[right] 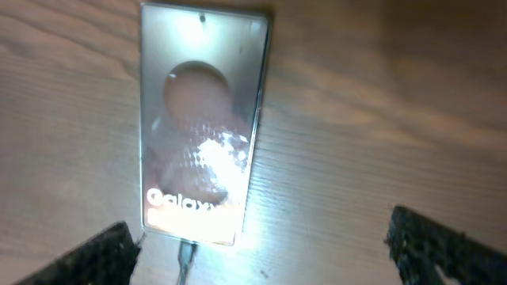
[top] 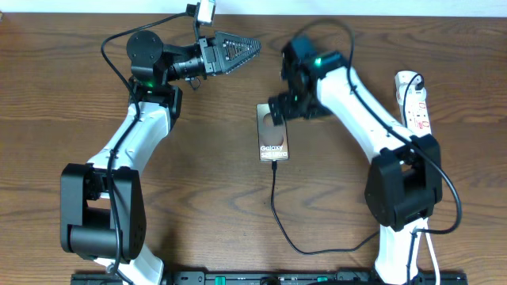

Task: Plug charger to phone and switch on socket
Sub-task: 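Release the phone and lift the right gripper away, then move the right gripper over the white power strip's switch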

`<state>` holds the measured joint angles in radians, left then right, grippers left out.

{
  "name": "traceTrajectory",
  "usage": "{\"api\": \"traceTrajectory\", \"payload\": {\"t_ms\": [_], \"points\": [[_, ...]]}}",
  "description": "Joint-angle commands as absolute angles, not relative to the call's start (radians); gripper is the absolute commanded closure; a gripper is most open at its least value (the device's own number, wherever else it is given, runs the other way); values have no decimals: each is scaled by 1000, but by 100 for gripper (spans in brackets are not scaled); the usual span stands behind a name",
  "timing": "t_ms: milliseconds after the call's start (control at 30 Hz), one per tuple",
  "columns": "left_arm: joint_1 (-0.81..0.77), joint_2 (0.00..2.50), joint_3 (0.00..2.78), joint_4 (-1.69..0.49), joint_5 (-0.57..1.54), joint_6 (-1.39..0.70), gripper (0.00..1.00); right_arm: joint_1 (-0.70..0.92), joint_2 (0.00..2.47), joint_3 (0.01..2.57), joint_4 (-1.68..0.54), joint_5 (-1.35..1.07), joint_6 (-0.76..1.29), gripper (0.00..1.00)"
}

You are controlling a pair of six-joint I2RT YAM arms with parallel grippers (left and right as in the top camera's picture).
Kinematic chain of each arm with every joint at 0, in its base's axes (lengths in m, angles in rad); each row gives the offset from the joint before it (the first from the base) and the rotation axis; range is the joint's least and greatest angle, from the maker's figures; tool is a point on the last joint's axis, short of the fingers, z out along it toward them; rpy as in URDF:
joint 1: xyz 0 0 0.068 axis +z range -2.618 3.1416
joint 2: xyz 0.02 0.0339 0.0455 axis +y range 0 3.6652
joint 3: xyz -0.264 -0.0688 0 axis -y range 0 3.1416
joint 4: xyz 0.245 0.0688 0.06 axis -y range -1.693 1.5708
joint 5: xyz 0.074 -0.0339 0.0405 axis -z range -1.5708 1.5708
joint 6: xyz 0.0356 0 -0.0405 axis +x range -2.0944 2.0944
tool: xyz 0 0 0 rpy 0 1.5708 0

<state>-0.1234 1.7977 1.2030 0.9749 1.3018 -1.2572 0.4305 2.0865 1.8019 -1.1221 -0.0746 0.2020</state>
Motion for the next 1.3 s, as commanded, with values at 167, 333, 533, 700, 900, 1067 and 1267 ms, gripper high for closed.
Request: {"api": "traceTrajectory", "payload": {"t_ms": [167, 333, 533, 700, 900, 1067, 1267], "points": [[-120, 1782, 1214, 981, 1297, -1250, 7, 342, 2079, 2096, -1242, 268, 122, 1], [-120, 1782, 1214, 981, 1297, -1250, 7, 220, 2079, 2118, -1166, 267, 114, 1], [-120, 1782, 1214, 981, 1297, -1250, 7, 49, 2080, 2117, -1098, 249, 115, 1], [-120, 1782, 1214, 981, 1297, -1250, 7, -76, 2080, 2111, -1066, 248, 120, 1], [-120, 1782, 1214, 981, 1297, -1250, 7, -217, 2080, 2084, -1094, 248, 126, 1], [-120, 1782, 1214, 981, 1298, -1250, 7, -320, 2080, 2004, -1102, 194, 126, 1], [-120, 1782, 1214, 981, 1297, -1250, 7, -410, 2081, 1856, -1019, 138, 147, 1]]}}
